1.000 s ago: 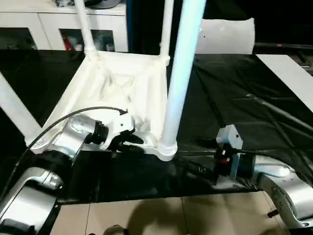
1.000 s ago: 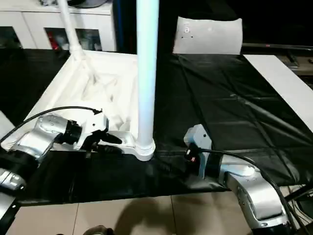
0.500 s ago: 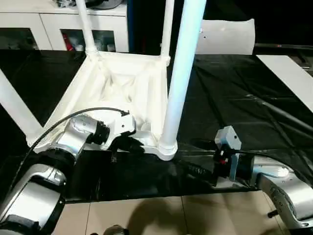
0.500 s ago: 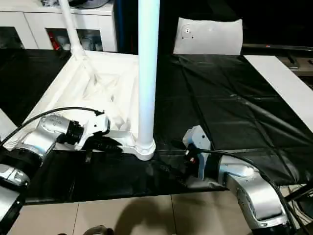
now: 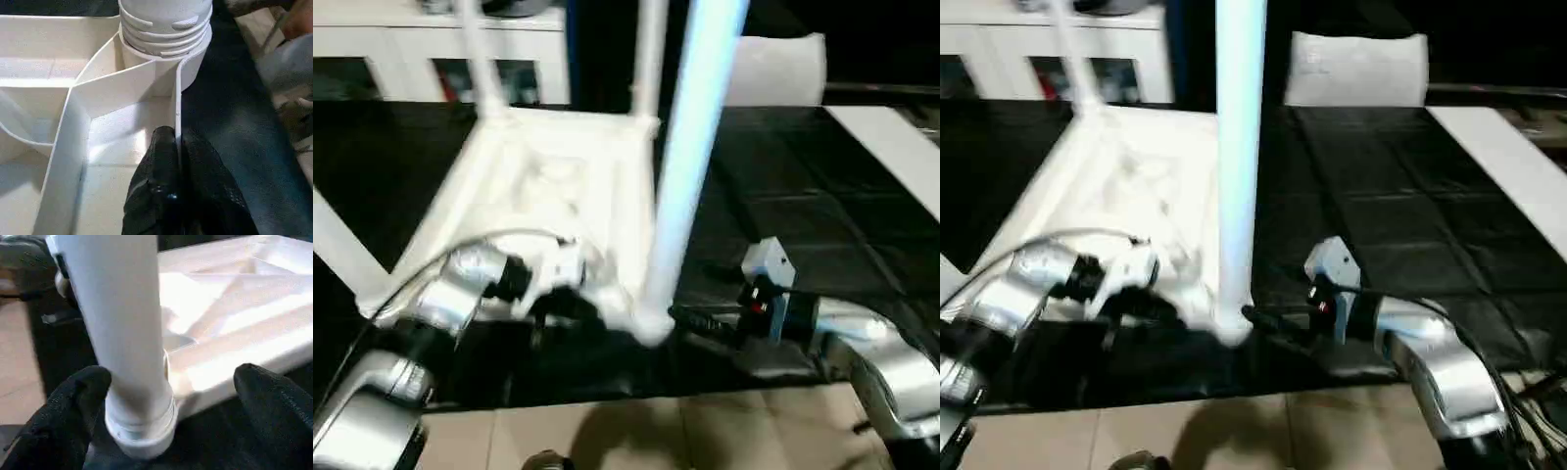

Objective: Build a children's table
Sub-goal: Rotate leg to tighten

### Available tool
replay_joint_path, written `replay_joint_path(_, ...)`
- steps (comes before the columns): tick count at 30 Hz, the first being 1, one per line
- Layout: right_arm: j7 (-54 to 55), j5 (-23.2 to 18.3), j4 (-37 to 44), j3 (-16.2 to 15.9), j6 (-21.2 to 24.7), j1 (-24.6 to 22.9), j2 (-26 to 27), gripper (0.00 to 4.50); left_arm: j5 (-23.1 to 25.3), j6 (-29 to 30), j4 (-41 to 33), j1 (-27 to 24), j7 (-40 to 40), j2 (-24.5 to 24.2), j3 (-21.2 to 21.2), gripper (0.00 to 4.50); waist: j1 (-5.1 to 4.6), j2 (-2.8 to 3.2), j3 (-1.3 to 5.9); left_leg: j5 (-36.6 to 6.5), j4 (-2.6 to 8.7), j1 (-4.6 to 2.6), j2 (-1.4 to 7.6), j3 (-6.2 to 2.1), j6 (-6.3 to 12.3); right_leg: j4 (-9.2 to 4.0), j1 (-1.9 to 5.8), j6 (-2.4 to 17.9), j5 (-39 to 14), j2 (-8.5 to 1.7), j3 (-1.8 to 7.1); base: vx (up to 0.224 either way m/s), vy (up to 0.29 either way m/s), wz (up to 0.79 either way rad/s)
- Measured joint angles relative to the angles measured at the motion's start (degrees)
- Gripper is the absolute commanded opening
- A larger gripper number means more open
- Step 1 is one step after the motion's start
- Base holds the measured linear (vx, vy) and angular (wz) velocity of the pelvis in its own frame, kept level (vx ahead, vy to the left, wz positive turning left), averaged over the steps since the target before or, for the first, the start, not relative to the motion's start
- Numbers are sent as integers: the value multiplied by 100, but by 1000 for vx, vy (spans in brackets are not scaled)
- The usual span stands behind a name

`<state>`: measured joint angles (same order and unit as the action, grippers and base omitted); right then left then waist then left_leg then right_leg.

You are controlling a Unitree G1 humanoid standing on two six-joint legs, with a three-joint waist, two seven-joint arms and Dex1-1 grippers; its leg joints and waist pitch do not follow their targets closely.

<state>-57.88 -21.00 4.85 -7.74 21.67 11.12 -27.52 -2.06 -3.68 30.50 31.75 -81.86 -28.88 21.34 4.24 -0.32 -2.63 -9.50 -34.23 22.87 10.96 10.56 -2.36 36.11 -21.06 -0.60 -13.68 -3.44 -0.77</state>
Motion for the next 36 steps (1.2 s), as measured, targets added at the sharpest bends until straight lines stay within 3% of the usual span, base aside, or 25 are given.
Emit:
replay_joint_path(7,-984,-156,-567,-448,-144,433,-40,364,66,-47,-285,-87,3,7,148,0,92,-2,0,8,-3,-3,0,6,9,6,4,-1,1,-6,-3,0,0,0)
replay_joint_path(19,-1683,141,-1446,-798,-600,909,-122,251,119,40,-450,-103,-40,-18,204,0,106,-13,1,10,-3,5,1,16,14,4,0,-1,1,-8,-6,0,0,0)
replay_joint_path(30,-1653,136,-1485,-754,-632,852,-3,199,68,350,-553,-142,-87,-4,179,0,106,-12,2,11,-3,4,2,16,15,4,1,-1,1,-8,-6,0,0,0)
replay_joint_path(36,-578,228,-1279,-414,-436,495,405,198,209,860,-506,-141,555,240,7,0,63,-1,4,13,-1,-45,1,17,10,14,26,11,14,-9,1,0,0,0)
